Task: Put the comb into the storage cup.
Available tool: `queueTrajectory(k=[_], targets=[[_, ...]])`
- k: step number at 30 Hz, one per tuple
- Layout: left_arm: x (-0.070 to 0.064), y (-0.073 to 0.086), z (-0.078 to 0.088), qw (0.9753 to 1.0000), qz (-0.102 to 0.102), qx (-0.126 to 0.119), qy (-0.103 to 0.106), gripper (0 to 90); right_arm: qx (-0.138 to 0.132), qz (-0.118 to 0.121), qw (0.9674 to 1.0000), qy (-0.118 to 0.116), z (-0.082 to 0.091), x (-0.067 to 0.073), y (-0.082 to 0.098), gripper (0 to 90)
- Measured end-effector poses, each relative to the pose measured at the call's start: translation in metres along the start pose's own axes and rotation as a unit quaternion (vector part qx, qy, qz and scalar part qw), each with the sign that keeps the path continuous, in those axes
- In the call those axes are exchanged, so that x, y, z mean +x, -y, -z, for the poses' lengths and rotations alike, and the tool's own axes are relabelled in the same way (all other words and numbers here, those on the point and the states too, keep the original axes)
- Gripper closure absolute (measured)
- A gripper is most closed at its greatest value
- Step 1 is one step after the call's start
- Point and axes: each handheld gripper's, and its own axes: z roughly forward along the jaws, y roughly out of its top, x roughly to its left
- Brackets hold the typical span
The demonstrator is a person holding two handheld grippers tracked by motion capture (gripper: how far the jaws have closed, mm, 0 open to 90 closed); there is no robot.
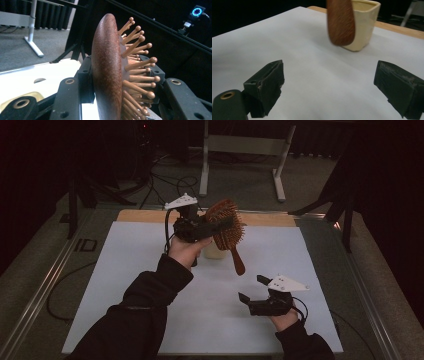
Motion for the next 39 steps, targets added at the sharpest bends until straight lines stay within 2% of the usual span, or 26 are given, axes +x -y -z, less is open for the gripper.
queueTrajectory(k=[8,18,20,28,30,33,39], targets=[[0.011,-0.013,0.001,0.9998,-0.004,-0.008,-0.020,54.4,-0.003,0.012,0.9999,-0.004,-0.003,-0.001,0.003,9.0],[0.023,-0.026,0.000,0.9988,-0.008,-0.016,-0.046,54.4,-0.004,0.011,0.9999,-0.010,-0.006,-0.005,0.006,9.0],[0.026,-0.031,-0.001,0.9983,-0.008,-0.019,-0.054,54.4,-0.006,0.018,0.9998,-0.012,-0.006,-0.006,0.007,9.0],[0.040,-0.045,-0.005,0.9957,-0.013,-0.034,-0.085,54.3,-0.007,0.016,0.9997,-0.017,-0.006,-0.005,0.007,9.0],[0.041,-0.046,-0.005,0.9954,-0.012,-0.036,-0.088,54.3,-0.007,0.016,0.9997,-0.017,-0.006,-0.005,0.007,9.0],[0.049,-0.050,-0.010,0.9937,-0.016,-0.034,-0.105,54.3,-0.011,0.015,0.9997,-0.016,-0.006,-0.006,0.007,9.1],[0.058,-0.053,-0.015,0.9918,-0.014,-0.041,-0.120,54.3,-0.009,0.015,0.9997,-0.017,-0.005,-0.006,0.007,9.1]])
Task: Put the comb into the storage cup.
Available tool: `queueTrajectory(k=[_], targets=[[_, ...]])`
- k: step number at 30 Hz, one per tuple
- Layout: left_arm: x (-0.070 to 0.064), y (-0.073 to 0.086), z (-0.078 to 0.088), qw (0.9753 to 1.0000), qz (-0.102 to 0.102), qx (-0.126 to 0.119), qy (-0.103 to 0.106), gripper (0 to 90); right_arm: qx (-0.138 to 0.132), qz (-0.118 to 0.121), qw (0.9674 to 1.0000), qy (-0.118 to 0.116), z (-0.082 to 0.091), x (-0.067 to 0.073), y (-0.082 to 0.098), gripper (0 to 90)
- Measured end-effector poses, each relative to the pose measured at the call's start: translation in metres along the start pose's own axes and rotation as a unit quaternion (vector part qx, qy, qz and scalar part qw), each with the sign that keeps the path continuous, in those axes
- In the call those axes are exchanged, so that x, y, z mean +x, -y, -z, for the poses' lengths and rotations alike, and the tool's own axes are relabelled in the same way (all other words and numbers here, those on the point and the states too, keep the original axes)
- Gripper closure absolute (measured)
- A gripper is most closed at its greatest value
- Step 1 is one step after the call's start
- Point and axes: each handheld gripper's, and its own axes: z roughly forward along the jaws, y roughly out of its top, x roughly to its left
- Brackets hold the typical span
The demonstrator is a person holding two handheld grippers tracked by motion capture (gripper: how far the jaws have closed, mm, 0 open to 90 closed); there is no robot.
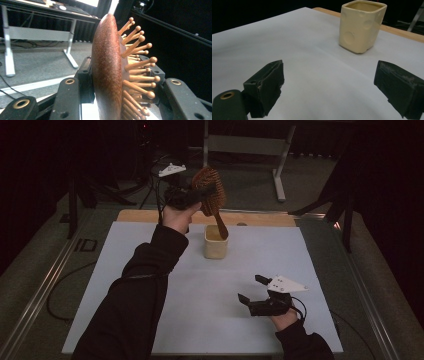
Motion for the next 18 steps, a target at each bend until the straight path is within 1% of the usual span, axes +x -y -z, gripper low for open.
queueTrajectory(k=[3,5,6,13,14,15,16,18], targets=[[0.004,-0.001,-0.004,0.9999,0.002,-0.008,-0.007,54.3,0.000,0.001,1.0000,-0.001,0.000,0.000,0.000,9.1],[0.006,0.000,-0.007,0.9997,0.001,-0.009,-0.022,54.3,0.000,-0.001,1.0000,-0.001,-0.001,0.000,0.000,9.1],[0.007,0.000,-0.008,0.9996,0.000,-0.011,-0.026,54.3,0.000,-0.001,1.0000,-0.001,-0.001,0.000,0.000,9.1],[0.012,0.010,-0.017,0.9991,-0.002,-0.006,-0.042,54.3,-0.002,0.001,1.0000,-0.002,0.000,0.001,0.000,9.1],[0.013,0.012,-0.018,0.9991,-0.001,-0.008,-0.042,54.3,-0.001,0.004,1.0000,-0.003,-0.001,0.001,0.000,9.1],[0.014,0.014,-0.020,0.9991,0.001,-0.006,-0.041,54.3,-0.002,0.002,1.0000,-0.003,-0.001,0.001,0.000,9.1],[0.014,0.015,-0.021,0.9992,0.004,-0.007,-0.039,54.3,-0.001,0.006,1.0000,-0.003,-0.001,0.001,0.000,9.1],[0.015,0.019,-0.025,0.9990,0.001,-0.002,-0.044,54.3,-0.002,0.002,1.0000,-0.004,0.000,0.001,0.000,9.1]])
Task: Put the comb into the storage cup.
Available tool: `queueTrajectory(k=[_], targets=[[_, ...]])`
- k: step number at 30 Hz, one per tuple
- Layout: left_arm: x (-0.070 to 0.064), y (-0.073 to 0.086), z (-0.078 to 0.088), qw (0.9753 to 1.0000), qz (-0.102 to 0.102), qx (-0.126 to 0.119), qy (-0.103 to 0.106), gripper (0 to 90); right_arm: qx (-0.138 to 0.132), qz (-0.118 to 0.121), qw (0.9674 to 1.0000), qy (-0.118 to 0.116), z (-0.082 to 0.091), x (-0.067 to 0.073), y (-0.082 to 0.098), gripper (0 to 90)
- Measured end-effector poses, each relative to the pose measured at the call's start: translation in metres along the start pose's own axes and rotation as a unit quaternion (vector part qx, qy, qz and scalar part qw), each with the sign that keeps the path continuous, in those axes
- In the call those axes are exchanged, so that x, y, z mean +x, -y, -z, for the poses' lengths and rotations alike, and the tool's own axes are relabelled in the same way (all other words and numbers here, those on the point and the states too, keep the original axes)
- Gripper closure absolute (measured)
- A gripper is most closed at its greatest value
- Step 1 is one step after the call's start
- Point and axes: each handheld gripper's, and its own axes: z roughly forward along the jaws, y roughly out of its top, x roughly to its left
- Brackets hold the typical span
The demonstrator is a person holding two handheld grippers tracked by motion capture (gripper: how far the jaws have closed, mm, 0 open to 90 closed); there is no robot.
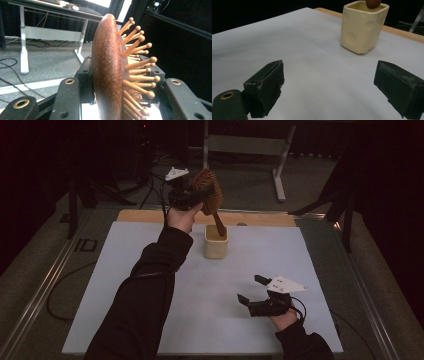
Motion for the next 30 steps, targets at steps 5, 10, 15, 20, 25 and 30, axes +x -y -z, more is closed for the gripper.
queueTrajectory(k=[5,10,15,20,25,30], targets=[[0.004,0.009,-0.005,1.0000,0.005,0.006,-0.004,54.2,0.000,0.000,1.0000,0.000,0.001,0.000,0.000,9.1],[0.009,0.017,-0.009,0.9999,0.008,0.013,-0.007,54.2,-0.003,0.001,1.0000,0.000,0.001,-0.001,0.000,9.1],[0.013,0.026,-0.014,0.9997,0.014,0.019,-0.005,54.1,-0.002,0.002,1.0000,-0.001,0.001,-0.001,0.000,9.1],[0.015,0.035,-0.018,0.9995,0.016,0.027,-0.005,54.1,-0.003,0.000,1.0000,-0.001,0.001,0.000,0.000,9.1],[0.018,0.042,-0.022,0.9993,0.019,0.030,-0.005,54.1,-0.005,-0.001,1.0000,-0.002,0.001,-0.001,0.000,9.1],[0.021,0.049,-0.026,0.9991,0.025,0.035,-0.005,54.1,-0.003,0.001,1.0000,-0.001,0.001,0.000,0.000,9.1]])
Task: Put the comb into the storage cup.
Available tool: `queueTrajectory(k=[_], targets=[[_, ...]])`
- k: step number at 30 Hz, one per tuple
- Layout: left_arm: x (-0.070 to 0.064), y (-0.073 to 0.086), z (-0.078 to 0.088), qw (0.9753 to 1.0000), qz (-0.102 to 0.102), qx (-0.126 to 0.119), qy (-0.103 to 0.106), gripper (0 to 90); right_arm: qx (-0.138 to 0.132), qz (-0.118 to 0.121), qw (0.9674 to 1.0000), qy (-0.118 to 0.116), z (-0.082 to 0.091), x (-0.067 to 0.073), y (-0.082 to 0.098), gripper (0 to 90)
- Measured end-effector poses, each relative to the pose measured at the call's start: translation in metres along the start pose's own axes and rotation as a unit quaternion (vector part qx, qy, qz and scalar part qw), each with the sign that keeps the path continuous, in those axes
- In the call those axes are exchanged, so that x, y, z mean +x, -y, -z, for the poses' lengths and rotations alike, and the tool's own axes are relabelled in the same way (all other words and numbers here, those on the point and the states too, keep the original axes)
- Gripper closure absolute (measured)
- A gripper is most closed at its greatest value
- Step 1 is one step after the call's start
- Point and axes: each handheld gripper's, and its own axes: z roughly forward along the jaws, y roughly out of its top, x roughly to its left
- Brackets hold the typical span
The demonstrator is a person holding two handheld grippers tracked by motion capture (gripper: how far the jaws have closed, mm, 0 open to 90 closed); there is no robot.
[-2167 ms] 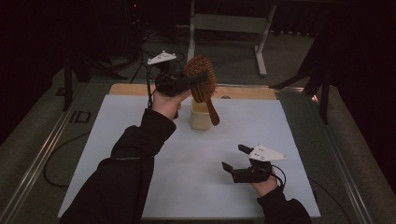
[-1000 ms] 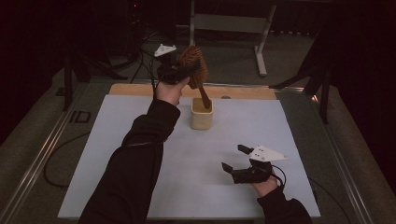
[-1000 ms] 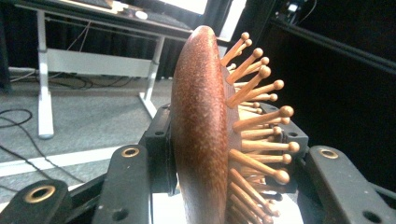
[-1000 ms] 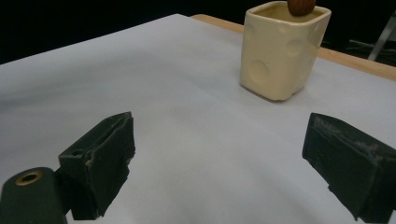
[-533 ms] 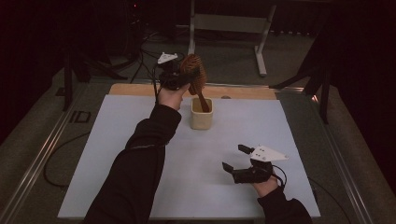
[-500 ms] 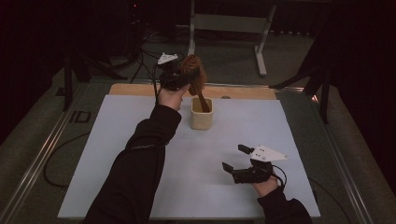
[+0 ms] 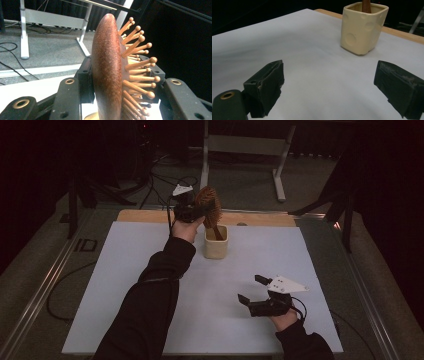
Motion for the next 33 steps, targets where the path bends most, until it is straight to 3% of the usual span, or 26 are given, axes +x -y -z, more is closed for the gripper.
queueTrajectory(k=[30,33], targets=[[0.024,0.026,-0.013,0.9989,0.040,0.022,0.008,53.1,0.001,-0.002,1.0000,-0.002,-0.001,-0.002,0.001,9.1],[0.024,0.026,-0.013,0.9991,0.035,0.023,0.009,52.3,0.001,-0.003,1.0000,-0.002,-0.001,-0.002,0.001,9.1]])
